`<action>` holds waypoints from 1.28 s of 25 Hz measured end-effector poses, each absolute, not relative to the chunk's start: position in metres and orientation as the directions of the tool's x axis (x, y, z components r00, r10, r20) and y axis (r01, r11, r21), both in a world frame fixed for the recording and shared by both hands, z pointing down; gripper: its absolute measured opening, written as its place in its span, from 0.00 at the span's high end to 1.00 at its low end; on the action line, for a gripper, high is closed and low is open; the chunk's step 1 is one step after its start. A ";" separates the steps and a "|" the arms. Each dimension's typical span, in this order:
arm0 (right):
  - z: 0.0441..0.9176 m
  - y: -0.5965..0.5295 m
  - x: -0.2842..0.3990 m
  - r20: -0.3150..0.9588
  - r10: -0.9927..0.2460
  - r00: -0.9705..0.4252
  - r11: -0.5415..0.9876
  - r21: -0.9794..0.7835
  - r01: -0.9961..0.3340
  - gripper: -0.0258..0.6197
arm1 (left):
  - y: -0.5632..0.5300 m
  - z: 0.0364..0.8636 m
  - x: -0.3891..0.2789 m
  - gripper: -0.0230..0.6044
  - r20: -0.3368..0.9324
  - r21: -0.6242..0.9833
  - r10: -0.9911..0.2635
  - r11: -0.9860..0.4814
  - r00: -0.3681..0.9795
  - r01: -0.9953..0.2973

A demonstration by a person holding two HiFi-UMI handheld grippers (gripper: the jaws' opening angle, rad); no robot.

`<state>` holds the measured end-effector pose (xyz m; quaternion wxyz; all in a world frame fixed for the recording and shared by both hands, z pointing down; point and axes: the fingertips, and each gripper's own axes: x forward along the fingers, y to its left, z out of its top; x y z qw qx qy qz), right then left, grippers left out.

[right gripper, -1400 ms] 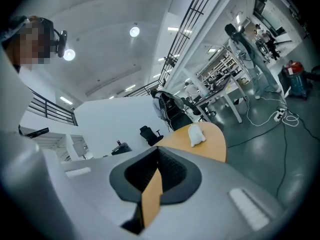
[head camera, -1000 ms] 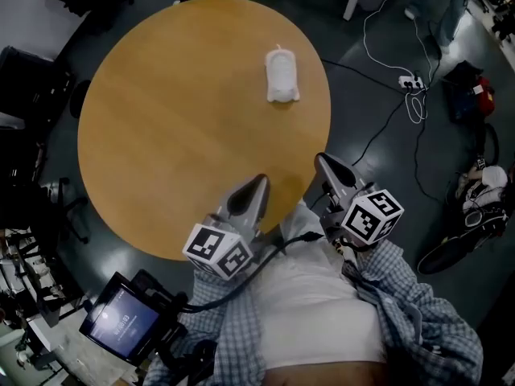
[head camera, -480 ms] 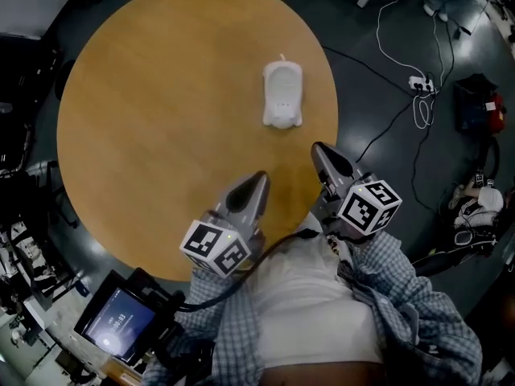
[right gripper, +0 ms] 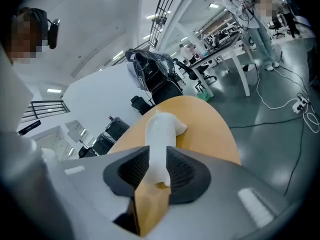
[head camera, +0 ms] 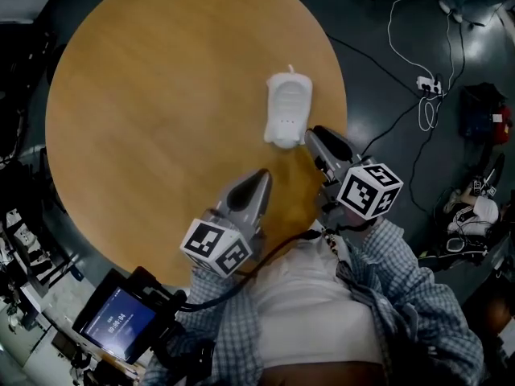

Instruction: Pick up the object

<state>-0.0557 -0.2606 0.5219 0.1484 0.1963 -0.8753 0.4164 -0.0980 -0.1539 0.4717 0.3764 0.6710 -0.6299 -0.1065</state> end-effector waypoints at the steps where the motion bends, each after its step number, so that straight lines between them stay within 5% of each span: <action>1: 0.522 -0.262 -0.057 0.430 -0.216 -0.877 0.581 -0.665 -0.469 0.78 | -0.154 0.472 -0.098 0.96 0.336 0.639 -0.924 0.083 0.181 -0.764; 15: 0.531 -0.283 -0.078 0.491 -0.160 -0.856 0.576 -0.658 -0.485 0.68 | -0.154 0.473 -0.107 0.96 0.333 0.657 -0.936 0.147 0.110 -0.739; 32: 0.521 -0.282 -0.087 0.410 -0.158 -0.898 0.560 -0.712 -0.423 0.80 | -0.154 0.470 -0.113 0.96 0.333 0.641 -0.938 0.148 0.099 -0.753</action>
